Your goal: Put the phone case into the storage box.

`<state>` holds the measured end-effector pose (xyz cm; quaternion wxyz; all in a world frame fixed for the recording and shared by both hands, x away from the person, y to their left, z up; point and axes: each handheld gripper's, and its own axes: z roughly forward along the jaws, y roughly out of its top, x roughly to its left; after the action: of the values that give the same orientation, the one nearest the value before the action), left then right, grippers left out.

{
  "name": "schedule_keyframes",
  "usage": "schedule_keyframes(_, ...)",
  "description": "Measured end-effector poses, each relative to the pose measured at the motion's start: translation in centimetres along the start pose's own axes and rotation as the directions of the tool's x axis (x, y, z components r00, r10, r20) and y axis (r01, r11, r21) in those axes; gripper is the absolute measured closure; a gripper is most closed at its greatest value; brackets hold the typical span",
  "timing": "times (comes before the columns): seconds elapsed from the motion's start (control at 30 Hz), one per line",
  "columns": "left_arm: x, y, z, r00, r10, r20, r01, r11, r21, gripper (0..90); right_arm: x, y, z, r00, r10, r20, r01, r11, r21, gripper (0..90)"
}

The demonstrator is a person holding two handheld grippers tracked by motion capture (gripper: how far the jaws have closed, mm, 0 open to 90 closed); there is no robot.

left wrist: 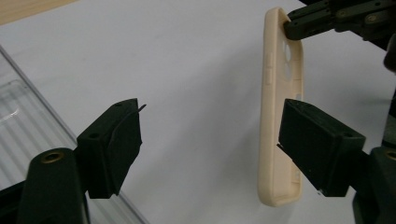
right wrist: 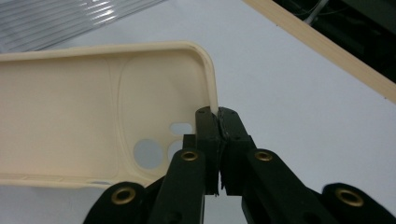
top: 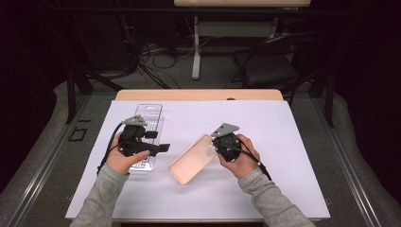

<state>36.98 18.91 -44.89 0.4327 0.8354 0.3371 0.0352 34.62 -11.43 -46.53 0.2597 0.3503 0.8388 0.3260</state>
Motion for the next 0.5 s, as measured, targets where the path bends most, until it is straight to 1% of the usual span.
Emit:
schedule_keyframes(0.03, -0.09, 0.01, 0.07, 1.0000, 0.004, 0.001, -0.004, 1.0000, -0.003, 23.0, 0.15, -0.01, -0.07, 0.9999, -0.009, 0.006, 0.009, 1.000, -0.005, 88.6)
schedule_keyframes(0.07, -0.28, 0.04, 0.17, 0.9999, 0.012, 0.009, -0.012, 0.9999, 0.002, 24.7, 0.38, -0.03, -0.14, 0.9997, -0.023, 0.013, 0.023, 1.000, -0.020, 88.6)
schedule_keyframes(0.1, -0.37, 0.05, 0.21, 0.9998, 0.013, 0.016, -0.013, 0.9999, 0.006, 25.8, 0.45, -0.04, -0.18, 0.9995, -0.029, 0.014, 0.029, 0.999, -0.023, 88.6)
schedule_keyframes(0.23, -0.57, 0.04, 0.38, 0.9997, 0.015, 0.019, -0.015, 0.9998, 0.008, 26.6, 0.69, -0.10, -0.24, 0.9989, -0.041, 0.024, 0.042, 0.998, -0.041, 88.6)
schedule_keyframes(0.27, -0.66, 0.04, 0.49, 0.9996, 0.013, 0.026, -0.013, 0.9998, 0.013, 26.7, 0.72, -0.12, -0.23, 0.9986, -0.045, 0.027, 0.046, 0.998, -0.045, 88.6)
schedule_keyframes(0.3, -0.70, 0.04, 0.55, 0.9995, 0.013, 0.029, -0.014, 0.9998, 0.014, 26.8, 0.78, -0.14, -0.25, 0.9979, -0.052, 0.038, 0.054, 0.998, -0.046, 88.6)
schedule_keyframes(0.43, -0.85, 0.04, 0.66, 0.9991, 0.021, 0.037, -0.022, 0.9995, 0.021, 28.5, 0.86, -0.22, -0.27, 0.9969, -0.063, 0.046, 0.066, 0.996, -0.054, 88.6)
schedule_keyframes(0.5, -0.95, 0.03, 0.73, 0.9990, 0.022, 0.039, -0.023, 0.9993, 0.028, 29.3, 1.08, -0.33, -0.27, 0.9953, -0.074, 0.063, 0.077, 0.995, -0.057, 88.6)
